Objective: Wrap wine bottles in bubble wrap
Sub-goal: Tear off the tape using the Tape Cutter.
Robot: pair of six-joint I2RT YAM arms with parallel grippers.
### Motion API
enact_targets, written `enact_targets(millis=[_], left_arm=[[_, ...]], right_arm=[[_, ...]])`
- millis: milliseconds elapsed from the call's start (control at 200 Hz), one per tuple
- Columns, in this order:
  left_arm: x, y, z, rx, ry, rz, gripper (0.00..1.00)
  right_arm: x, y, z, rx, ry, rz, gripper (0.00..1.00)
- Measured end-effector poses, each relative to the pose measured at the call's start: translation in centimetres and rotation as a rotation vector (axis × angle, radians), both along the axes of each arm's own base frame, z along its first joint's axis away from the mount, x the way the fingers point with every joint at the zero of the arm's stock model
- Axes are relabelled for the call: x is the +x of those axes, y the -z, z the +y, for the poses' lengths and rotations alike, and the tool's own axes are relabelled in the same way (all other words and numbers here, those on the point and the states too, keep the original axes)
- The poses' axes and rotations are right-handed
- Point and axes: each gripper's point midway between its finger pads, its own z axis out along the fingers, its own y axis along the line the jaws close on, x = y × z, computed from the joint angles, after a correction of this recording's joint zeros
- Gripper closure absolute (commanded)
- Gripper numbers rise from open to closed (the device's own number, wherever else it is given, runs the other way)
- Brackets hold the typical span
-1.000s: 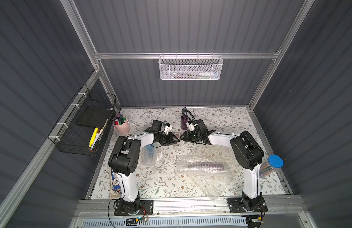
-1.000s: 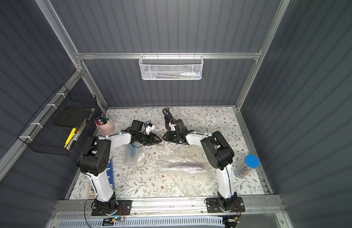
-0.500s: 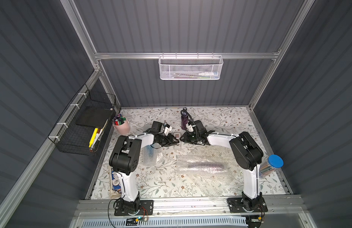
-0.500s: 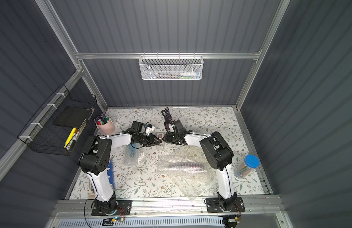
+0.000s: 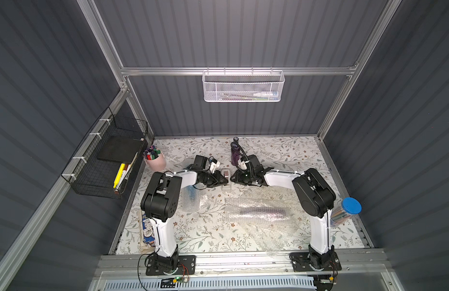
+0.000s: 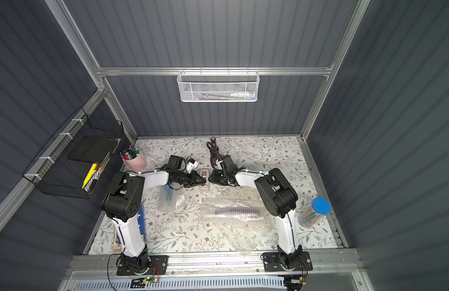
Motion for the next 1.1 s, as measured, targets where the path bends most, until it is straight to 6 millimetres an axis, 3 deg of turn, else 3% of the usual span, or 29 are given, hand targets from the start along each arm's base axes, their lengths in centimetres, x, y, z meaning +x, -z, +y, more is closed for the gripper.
enact_targets(millis=[100, 470, 740, 941, 1101], left_arm=[[-0.1, 0.0, 0.0, 0.001, 0.002, 0.003, 1.00], [-0.3, -0.3, 0.0, 0.000, 0.008, 0.029, 1.00], [-0.6, -2.4, -0.3, -0.032, 0.024, 0.019, 1.00], [-2.3, -4.7, -0.1, -0.065, 0.034, -0.002, 1.00], [-4.1, -3.5, 0.0, -0.061, 0.037, 0.043, 1.00]], right_arm=[[-0.2, 0.0, 0.2, -0.001, -0.003, 0.002, 0.69], [-1.0, 0.4, 0.7, -0.017, 0.005, 0.020, 0.75], [-1.1, 0.4, 0.9, -0.013, 0.016, 0.027, 0.77], [-1.1, 0.3, 1.0, -0.008, 0.027, 0.035, 0.77], [-1.1, 0.3, 1.0, -0.007, 0.030, 0.038, 0.77]])
